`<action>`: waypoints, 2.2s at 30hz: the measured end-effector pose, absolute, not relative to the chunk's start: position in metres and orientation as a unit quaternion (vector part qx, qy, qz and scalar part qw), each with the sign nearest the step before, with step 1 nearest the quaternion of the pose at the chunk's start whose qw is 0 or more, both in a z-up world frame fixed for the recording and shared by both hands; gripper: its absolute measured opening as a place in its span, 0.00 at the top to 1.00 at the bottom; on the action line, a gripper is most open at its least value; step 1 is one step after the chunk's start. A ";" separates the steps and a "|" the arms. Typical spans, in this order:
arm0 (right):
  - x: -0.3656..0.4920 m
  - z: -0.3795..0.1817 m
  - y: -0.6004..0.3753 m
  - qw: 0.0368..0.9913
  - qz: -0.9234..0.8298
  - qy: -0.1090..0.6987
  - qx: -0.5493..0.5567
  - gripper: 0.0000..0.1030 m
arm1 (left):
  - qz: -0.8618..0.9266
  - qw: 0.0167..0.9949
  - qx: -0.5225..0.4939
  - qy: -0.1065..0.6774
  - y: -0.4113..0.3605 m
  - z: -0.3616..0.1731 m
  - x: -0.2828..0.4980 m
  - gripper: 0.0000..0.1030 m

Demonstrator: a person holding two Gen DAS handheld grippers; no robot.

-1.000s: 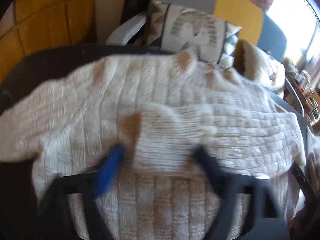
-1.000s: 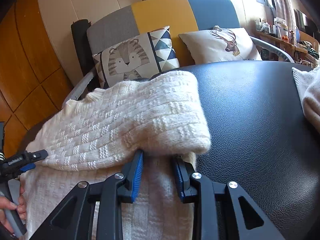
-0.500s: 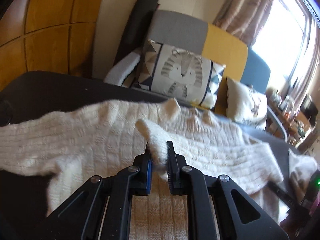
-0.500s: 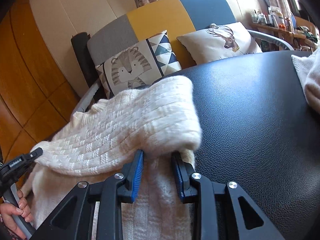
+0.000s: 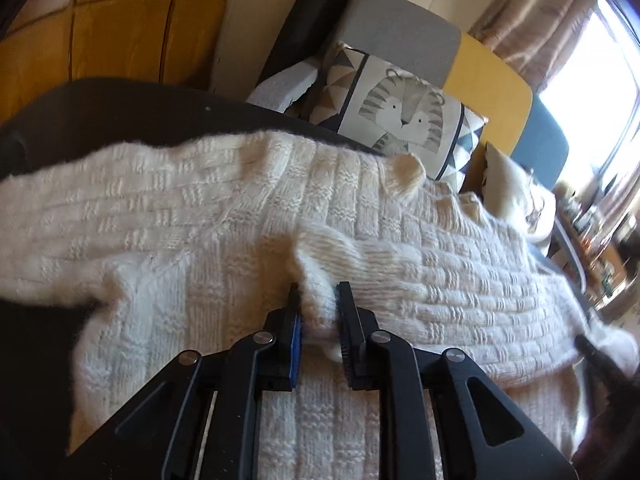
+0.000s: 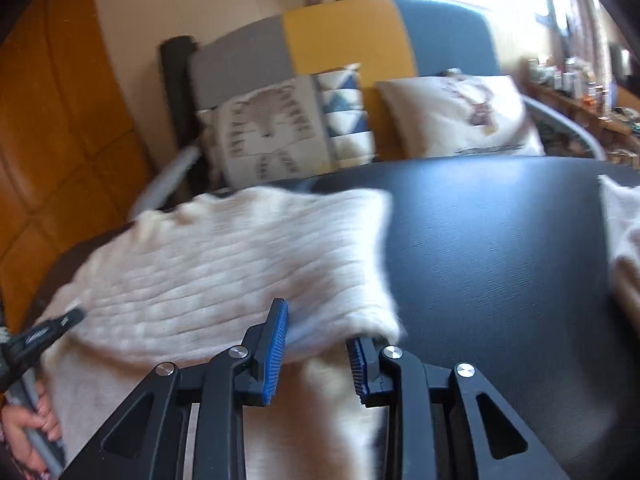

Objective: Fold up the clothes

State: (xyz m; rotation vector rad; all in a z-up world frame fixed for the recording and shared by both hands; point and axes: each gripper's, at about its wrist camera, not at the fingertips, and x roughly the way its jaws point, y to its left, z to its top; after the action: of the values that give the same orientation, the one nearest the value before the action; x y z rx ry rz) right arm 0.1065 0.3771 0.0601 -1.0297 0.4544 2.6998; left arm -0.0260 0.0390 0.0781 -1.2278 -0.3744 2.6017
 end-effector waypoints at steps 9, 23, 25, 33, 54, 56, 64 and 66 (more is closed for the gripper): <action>0.151 0.059 0.393 0.058 0.915 0.217 -0.336 0.78 | 0.897 0.125 -0.410 -0.108 0.047 0.067 -0.020 0.75; 0.096 0.053 0.391 0.111 0.906 0.147 -0.382 0.96 | 0.894 0.147 -0.406 -0.118 0.046 0.059 -0.016 0.62; 0.094 0.044 0.400 0.143 0.894 0.137 -0.403 1.00 | 0.895 0.151 -0.405 -0.114 0.048 0.059 -0.016 0.57; 0.109 0.041 0.422 0.133 0.890 0.155 -0.408 0.99 | 0.895 0.157 -0.404 -0.108 0.050 0.060 -0.014 0.53; 0.184 0.048 0.401 0.132 0.885 0.143 -0.423 0.80 | 0.887 0.171 -0.404 -0.142 0.038 0.058 -0.009 0.52; 0.187 0.063 0.394 0.110 0.898 0.161 -0.394 0.80 | 0.888 0.170 -0.405 -0.140 0.040 0.058 -0.009 0.52; 0.165 0.046 0.363 0.101 0.904 0.086 -0.407 0.82 | 0.886 0.173 -0.405 -0.147 0.035 0.056 -0.008 0.52; 0.165 0.050 0.364 0.117 0.900 0.080 -0.413 0.82 | 0.885 0.174 -0.405 -0.151 0.034 0.054 -0.008 0.52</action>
State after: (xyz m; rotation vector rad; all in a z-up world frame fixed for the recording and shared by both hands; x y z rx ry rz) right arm 0.1645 0.3638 0.0496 -1.2083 0.2336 2.6337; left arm -0.0082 0.0337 0.0540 -1.1482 -0.4272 2.5077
